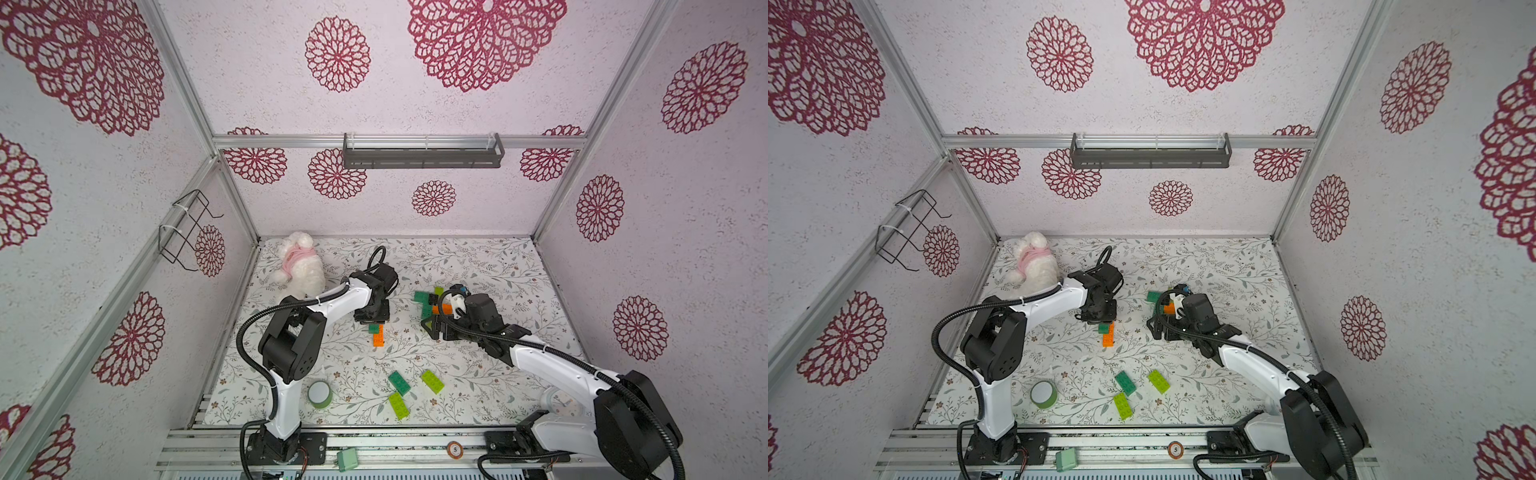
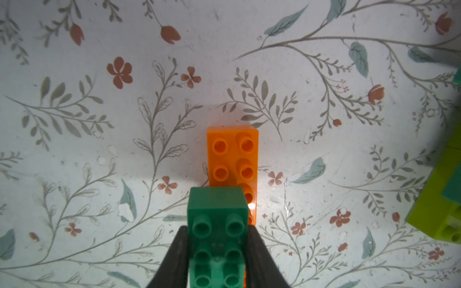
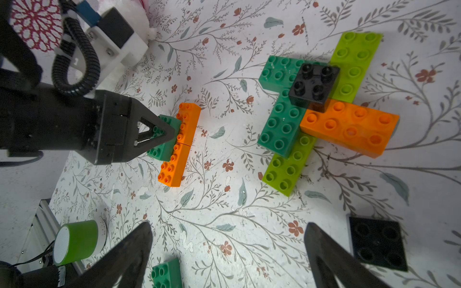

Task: Assemble a small pinwheel with lego
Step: Assemble the lego brick with the lego brick.

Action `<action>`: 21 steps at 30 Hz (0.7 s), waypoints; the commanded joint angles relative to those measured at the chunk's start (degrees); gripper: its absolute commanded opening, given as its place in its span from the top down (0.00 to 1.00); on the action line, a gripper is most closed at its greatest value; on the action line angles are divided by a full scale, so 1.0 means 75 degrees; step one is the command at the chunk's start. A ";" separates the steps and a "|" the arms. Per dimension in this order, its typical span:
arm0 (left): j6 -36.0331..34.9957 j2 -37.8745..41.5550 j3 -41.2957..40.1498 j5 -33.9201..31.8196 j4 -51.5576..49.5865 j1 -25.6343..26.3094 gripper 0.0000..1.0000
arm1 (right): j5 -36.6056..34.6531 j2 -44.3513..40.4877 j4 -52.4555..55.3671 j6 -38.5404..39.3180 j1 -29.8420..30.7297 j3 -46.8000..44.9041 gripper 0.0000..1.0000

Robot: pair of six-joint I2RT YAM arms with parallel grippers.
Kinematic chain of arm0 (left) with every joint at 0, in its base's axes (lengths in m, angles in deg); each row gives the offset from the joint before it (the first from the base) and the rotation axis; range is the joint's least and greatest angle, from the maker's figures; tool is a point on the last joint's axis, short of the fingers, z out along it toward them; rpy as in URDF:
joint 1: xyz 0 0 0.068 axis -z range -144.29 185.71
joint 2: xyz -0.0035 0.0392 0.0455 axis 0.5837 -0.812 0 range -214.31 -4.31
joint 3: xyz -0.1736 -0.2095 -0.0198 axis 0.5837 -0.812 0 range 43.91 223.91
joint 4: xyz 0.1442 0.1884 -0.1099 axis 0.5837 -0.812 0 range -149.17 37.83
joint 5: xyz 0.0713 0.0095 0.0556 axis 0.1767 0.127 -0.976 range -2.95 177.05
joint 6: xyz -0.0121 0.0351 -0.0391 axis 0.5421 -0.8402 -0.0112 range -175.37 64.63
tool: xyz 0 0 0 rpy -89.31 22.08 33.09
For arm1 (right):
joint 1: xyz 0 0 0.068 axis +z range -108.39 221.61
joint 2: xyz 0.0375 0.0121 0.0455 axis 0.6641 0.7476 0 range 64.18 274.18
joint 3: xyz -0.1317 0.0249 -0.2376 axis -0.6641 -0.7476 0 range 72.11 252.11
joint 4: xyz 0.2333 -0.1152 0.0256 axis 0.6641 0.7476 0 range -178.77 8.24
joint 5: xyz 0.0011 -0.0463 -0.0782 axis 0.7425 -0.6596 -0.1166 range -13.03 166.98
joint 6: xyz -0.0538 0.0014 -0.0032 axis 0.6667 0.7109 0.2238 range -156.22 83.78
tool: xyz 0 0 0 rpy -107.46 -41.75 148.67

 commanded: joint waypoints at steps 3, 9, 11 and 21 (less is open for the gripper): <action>0.0229 0.0035 -0.0112 -0.0309 -0.0080 0.0047 0.83 | 0.0032 -0.0124 -0.0113 0.0048 0.0044 0.0169 0.04; 0.0189 0.0056 -0.0252 -0.0231 0.0072 0.0097 0.82 | 0.0031 -0.0120 -0.0099 0.0058 0.0050 0.0169 0.04; 0.0172 0.0042 -0.0276 -0.0180 0.0114 0.0105 0.82 | 0.0052 -0.0121 -0.0093 0.0058 0.0046 0.0164 0.04; 0.0199 -0.0100 -0.0476 -0.0071 0.0158 0.0188 0.84 | -0.0004 -0.0202 -0.0053 0.0046 0.0045 0.0166 0.04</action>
